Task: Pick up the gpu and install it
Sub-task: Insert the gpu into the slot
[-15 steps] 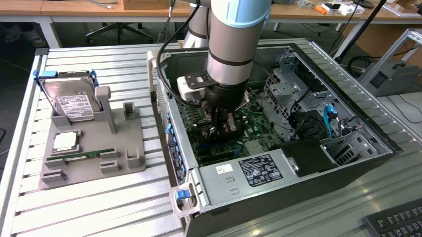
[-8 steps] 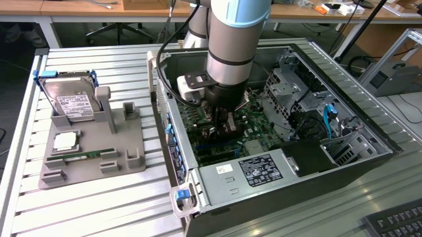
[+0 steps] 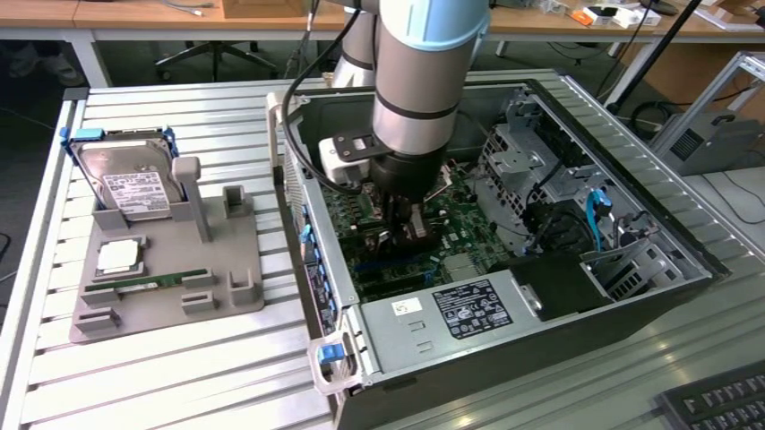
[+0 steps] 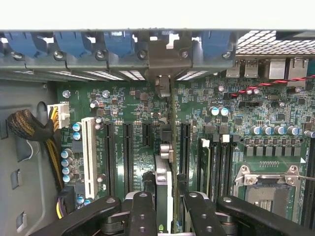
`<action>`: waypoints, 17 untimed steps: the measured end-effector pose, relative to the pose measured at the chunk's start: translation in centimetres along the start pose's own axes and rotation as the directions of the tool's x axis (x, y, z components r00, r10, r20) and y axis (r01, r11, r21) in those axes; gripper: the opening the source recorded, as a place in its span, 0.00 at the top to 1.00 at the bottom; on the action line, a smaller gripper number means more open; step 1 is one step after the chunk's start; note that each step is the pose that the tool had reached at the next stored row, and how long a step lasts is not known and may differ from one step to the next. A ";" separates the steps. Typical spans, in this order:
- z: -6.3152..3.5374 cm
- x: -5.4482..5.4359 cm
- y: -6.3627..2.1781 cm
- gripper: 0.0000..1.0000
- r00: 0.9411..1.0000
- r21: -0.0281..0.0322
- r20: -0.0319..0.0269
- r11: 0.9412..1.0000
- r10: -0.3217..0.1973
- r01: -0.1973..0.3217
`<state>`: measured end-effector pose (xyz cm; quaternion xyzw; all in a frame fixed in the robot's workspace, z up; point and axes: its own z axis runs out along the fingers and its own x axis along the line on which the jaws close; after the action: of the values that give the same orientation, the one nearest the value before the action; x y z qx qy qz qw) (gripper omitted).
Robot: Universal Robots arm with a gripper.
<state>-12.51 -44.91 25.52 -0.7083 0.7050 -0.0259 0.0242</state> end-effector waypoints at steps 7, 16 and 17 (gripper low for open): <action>0.21 0.0 0.05 0.73 1.000 0.000 0.000 1.000 0.000 0.000; 0.41 0.0 0.07 0.73 1.000 0.000 0.000 1.000 0.000 0.000; 0.42 0.0 0.07 0.73 1.000 0.000 0.000 1.000 0.000 0.000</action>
<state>-12.55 -44.90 25.10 -0.7083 0.7050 -0.0257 0.0243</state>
